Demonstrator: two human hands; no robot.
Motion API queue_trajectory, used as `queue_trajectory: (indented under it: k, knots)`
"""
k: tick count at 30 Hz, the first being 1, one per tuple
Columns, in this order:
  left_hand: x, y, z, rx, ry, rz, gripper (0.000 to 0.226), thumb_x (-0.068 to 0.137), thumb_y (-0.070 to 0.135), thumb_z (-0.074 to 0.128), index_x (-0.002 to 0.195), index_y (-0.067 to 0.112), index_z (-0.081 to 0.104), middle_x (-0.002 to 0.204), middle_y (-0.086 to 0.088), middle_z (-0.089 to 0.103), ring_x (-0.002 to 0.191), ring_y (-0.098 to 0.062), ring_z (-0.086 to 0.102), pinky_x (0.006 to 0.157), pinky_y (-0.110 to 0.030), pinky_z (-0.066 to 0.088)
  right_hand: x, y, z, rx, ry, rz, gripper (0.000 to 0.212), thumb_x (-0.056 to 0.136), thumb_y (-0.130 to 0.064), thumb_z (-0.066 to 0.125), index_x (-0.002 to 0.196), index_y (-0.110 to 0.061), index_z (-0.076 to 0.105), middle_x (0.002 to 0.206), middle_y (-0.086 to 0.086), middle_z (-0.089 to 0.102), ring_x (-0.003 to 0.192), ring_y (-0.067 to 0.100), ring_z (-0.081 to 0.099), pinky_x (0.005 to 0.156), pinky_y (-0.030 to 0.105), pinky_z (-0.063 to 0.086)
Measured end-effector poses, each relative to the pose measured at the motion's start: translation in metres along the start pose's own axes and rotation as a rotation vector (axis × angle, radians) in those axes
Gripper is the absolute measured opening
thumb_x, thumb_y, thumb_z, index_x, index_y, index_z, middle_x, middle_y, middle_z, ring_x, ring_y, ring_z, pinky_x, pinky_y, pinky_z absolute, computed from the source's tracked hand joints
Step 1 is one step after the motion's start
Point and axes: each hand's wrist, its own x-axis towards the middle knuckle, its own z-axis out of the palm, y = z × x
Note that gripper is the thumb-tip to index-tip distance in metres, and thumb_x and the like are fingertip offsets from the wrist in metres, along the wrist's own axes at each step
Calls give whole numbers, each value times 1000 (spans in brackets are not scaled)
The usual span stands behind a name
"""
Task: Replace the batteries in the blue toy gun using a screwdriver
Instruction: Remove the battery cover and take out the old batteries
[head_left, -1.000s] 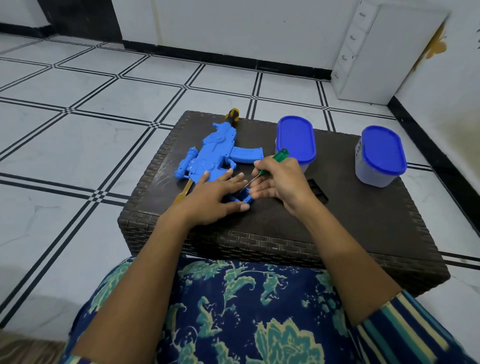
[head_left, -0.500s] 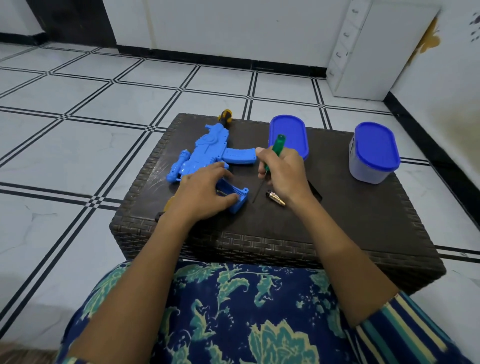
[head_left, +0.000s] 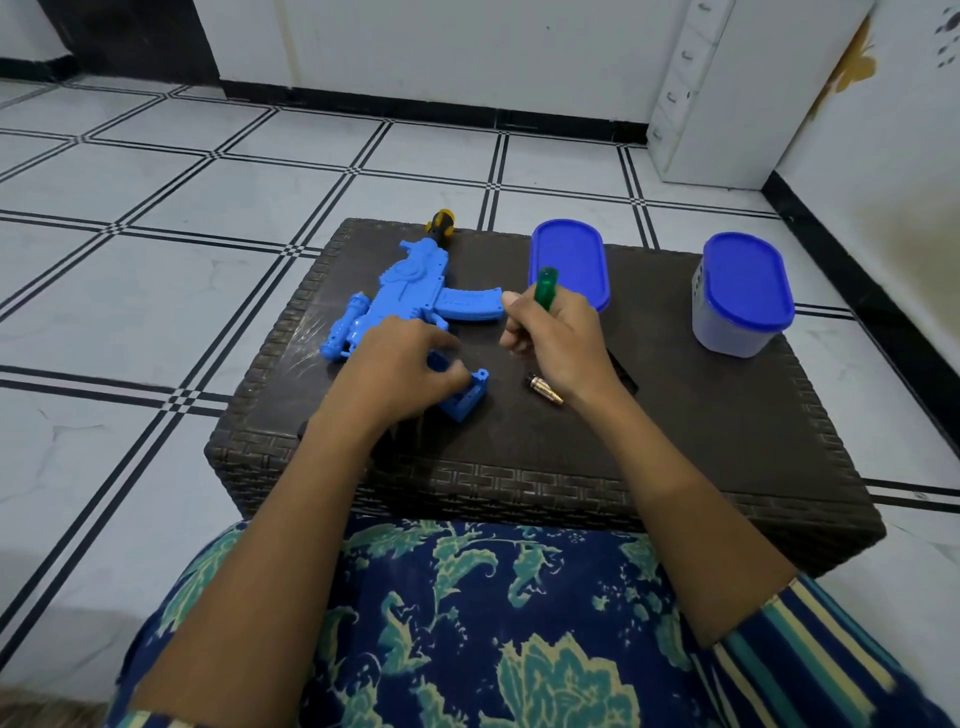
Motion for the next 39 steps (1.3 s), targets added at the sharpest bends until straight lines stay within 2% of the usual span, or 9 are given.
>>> queue_trajectory:
  k: [6,10,13,17,21,25,31,35,39]
  knots:
    - [1,-13,10,-79,96,53,19,86,24,49,84,14,65,88,-1,63,86,-21,57,76,-47,49,-4,-2,12,-175,-128,-72,27,99,-25,54,88,0,58,62,1,57,60,16,54,65,37,47]
    - [6,-19,22,74,242,-32,20,95,19,47,86,6,59,88,-12,53,84,-32,51,70,-47,44,-8,0,22,-333,-235,-116,28,96,-26,57,72,-13,50,65,5,53,71,35,63,70,50,51]
    - [8,-20,21,37,166,-70,22,97,26,48,96,8,60,91,-12,62,90,-32,56,71,-38,39,-8,2,26,-386,-247,-100,29,96,-28,57,69,-22,46,68,5,56,73,32,63,71,51,52]
    - [2,-14,21,43,171,-42,24,94,35,56,105,14,61,91,-8,64,90,-28,58,69,-36,39,-5,6,22,-428,-271,-65,25,94,-28,60,79,-8,58,75,10,63,70,26,60,66,44,48]
    - [3,-19,19,-76,178,-90,16,93,24,59,101,12,65,68,3,52,75,-24,55,65,-31,35,-8,5,23,-478,-338,-47,15,87,-23,68,86,-9,69,76,4,65,70,17,58,61,31,42]
    - [3,-21,11,-236,245,-167,14,93,17,57,94,10,69,63,8,54,62,-10,54,60,-21,35,-9,5,28,-573,-338,-74,25,83,-32,71,63,-23,59,58,-4,50,56,13,46,54,30,35]
    - [4,-28,4,-407,197,-294,15,92,15,56,95,7,69,81,-12,70,71,-25,67,78,-37,55,-5,4,24,-618,-376,-85,15,79,-25,67,87,-14,72,77,5,68,72,24,62,64,42,52]
    - [3,-30,1,-441,204,-317,13,90,13,55,90,13,68,82,-10,70,67,-21,67,77,-36,57,-1,2,14,-459,-264,-33,28,87,-19,65,72,5,60,60,12,56,54,17,46,54,34,35]
    - [1,-28,0,-423,245,-344,15,87,14,55,90,14,70,86,-7,69,78,-21,65,77,-37,55,-2,3,13,-412,-240,-31,37,89,-26,67,67,2,56,55,3,44,52,14,38,54,30,29]
